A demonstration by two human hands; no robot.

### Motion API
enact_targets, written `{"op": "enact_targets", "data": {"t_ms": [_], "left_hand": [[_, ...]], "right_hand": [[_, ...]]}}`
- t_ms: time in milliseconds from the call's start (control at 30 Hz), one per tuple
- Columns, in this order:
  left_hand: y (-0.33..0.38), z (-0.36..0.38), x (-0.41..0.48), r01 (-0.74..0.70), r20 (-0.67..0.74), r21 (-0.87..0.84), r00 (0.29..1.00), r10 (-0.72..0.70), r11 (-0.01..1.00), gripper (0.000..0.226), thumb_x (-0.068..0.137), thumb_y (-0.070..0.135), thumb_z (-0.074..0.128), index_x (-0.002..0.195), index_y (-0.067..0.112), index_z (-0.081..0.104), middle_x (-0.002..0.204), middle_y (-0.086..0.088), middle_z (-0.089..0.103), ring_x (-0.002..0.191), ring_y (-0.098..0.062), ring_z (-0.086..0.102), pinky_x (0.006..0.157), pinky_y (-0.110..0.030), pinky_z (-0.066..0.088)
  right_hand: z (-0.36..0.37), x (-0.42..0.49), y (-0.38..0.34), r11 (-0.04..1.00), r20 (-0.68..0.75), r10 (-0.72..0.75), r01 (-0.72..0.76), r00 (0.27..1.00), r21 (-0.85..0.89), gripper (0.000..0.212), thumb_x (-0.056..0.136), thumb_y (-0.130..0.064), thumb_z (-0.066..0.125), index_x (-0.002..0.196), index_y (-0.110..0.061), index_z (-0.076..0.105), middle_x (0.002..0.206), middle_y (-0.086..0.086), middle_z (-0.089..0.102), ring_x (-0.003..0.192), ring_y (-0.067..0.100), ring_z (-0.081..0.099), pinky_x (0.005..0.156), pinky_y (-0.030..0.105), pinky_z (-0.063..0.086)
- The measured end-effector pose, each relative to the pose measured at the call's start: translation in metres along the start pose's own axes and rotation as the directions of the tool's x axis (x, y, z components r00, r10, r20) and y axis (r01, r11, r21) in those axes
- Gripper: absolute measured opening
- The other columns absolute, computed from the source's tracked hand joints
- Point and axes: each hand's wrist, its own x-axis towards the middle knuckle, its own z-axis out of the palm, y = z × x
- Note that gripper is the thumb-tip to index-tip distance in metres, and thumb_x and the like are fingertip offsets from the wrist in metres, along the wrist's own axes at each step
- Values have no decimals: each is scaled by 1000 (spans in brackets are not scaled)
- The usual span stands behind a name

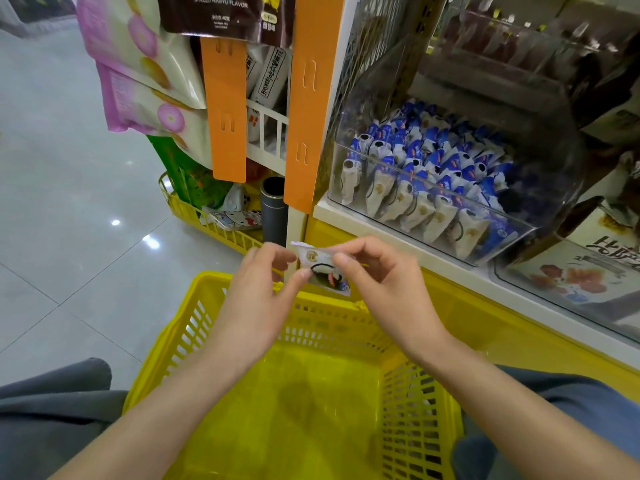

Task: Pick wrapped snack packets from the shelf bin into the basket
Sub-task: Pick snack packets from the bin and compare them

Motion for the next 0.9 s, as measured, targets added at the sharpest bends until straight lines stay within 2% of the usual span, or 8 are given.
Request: {"op": "enact_targets", "data": {"t_ms": [100,167,233,300,467,633,800,900], "left_hand": [[0,2,1,162,105,-302,985,-136,940,7,92,22,52,94,20,60,89,3,64,83,-15,64,67,-22,54],[6,0,1,385,304,-606,921,-245,696,30,95,33,43,104,11,62,94,-4,70,89,-22,68,67,-26,57],[10,-5,1,486,459,-745,871,-178,458,50,88,48,39,110,9,61,104,-7,71,96,-22,68,71,-26,56],[13,-9,0,475,466,-796,877,-120,376,51,84,46,46,113,7,60,108,-8,70,98,-21,67,73,-25,55],[13,-9,0,357,256,-816,928,-269,455,20,88,10,56,106,8,61,94,-10,72,78,-15,69,60,-20,53],[17,-8,3,250,136,-791,962,-238,559,21,90,3,53,106,16,59,92,0,73,81,-12,70,63,-18,53],[15,-7,2,219,139,-714,975,-171,665,25,90,4,52,108,21,59,99,5,71,87,-10,68,68,-23,54],[15,-8,1,63,65,-546,997,-33,835,29,88,1,55,103,25,58,103,7,67,97,-4,62,77,-19,51]], "right_hand": [[2,-2,3,994,7,-60,60,998,-95,11,85,-14,63,89,-23,68,93,-6,70,91,5,64,84,28,53],[1,-3,7,975,8,-141,140,990,-171,12,84,-13,65,90,-21,70,94,-6,69,91,4,63,83,28,52],[0,-4,11,928,43,-247,249,968,-276,14,82,-12,67,94,-15,71,98,-6,67,96,5,61,85,24,50],[0,-5,13,870,133,-310,338,941,-358,20,80,-14,68,100,-14,70,106,-4,66,106,7,57,93,22,45],[4,-7,5,907,180,-281,322,943,-272,43,79,-33,68,119,-24,56,126,-10,48,123,-2,41,102,14,34],[7,-3,-1,990,45,137,-134,990,-53,90,62,-49,62,140,-21,27,141,-6,35,121,0,41,96,16,42],[3,2,-4,898,119,296,-318,948,304,61,84,-16,60,138,-11,33,121,4,58,92,8,65,72,19,55],[0,3,-4,822,93,342,-346,935,453,35,88,-9,56,122,-4,49,111,14,65,81,14,68,65,23,56]]}}
